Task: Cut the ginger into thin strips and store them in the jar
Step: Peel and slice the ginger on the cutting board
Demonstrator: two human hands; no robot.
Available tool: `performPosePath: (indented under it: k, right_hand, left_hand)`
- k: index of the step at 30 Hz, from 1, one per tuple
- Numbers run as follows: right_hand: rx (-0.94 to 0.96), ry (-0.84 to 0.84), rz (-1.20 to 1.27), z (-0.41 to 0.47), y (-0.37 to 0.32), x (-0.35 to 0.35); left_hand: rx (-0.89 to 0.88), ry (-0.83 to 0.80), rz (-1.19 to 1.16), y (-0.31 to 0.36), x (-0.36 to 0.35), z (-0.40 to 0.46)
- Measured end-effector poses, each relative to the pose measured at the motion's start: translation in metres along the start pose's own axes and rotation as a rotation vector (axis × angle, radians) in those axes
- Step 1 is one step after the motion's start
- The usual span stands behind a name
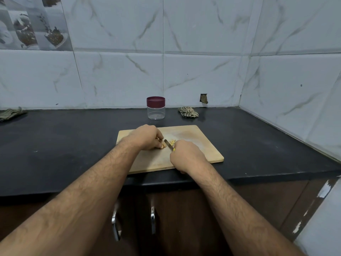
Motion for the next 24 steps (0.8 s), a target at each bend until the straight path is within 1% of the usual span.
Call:
performPosePath:
  k: [6, 11, 18, 24]
  right_hand:
    - [0.000, 0.022, 0.026, 0.0013, -0.0003, -0.0011]
    - [0.009, 0.047, 0.031, 0.0001, 0.0016, -0.0023]
    - [-0.010, 0.033, 0.048, 0.0027, 0.0012, -0.0045]
    - [-0.032, 0.001, 0.111, 0.0071, -0.0032, -0.0075]
  left_hand:
    - [0.045, 0.045, -0.001, -0.0042, -0.0001, 0.0022]
    - [0.057, 0.049, -0.008, -0.0065, -0.0021, 0.0035]
    - [0.038, 0.058, -0.001, -0.0060, -0.0026, 0.0030]
    - [0.046, 0.078, -0.016, -0.0091, -0.0039, 0.0025]
Point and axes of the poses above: each hand's wrist, its own z-axis towards the middle knuckle, its own x-axis out of the back of the hand, y = z × x, the point moved 9 cm from there along z, towards the middle knuckle, and after that the axes turned 6 degrees about -y, right-handed, at the moved point
